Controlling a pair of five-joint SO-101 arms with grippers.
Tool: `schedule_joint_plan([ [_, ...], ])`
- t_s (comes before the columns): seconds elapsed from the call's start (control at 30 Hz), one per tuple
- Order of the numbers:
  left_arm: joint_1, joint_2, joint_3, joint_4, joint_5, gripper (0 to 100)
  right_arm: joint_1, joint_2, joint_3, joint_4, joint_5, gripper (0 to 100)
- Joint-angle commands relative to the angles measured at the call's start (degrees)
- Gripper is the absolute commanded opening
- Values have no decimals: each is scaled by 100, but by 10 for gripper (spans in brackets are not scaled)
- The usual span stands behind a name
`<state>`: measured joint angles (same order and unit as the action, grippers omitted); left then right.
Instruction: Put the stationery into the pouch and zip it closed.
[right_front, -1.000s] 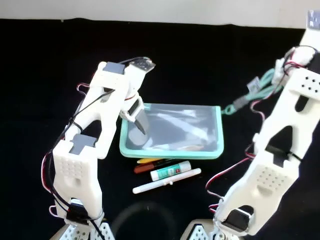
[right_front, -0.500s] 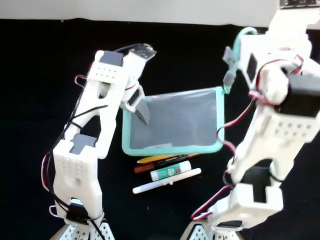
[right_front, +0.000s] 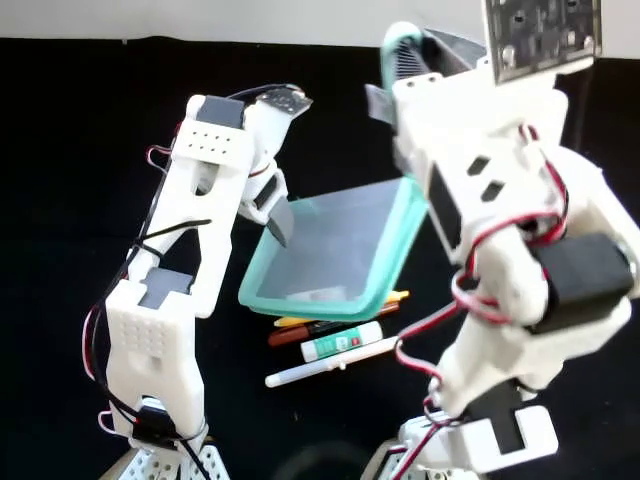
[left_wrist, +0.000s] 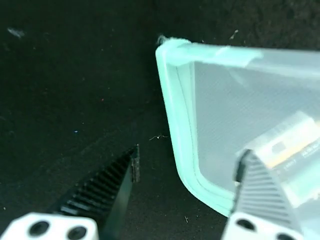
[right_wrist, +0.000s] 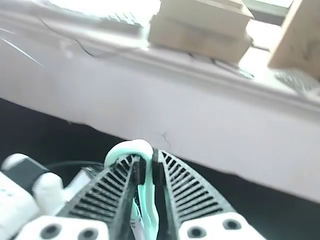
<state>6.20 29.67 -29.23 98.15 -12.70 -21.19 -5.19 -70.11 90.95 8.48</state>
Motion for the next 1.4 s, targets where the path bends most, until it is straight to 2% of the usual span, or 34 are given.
schedule_joint_plan([
  [0.0,40,-57,-163,79,53,189,-400,-286,-189,-338,-62,7],
  [0.17,-31,-66,251,185,53,9,-637,-312,-233,-462,-44,7],
  [0.2,-40,-66,400,237,53,4,-637,-312,-233,-558,-44,7],
  [0.33,-110,-338,1349,237,44,6,-655,-286,-233,-857,-44,7],
  [0.53,-84,-1516,2659,18,44,7,-664,-277,-207,-1270,-62,7],
  [0.83,75,-2545,4400,-580,141,7,-1499,-251,-180,-1552,-44,7],
  [1.1,127,-2853,5349,-1046,642,7,-1798,-48,-189,-1974,-44,8],
  [1.37,769,-2853,5543,-1108,633,7,-1965,664,-224,-2062,-26,9],
])
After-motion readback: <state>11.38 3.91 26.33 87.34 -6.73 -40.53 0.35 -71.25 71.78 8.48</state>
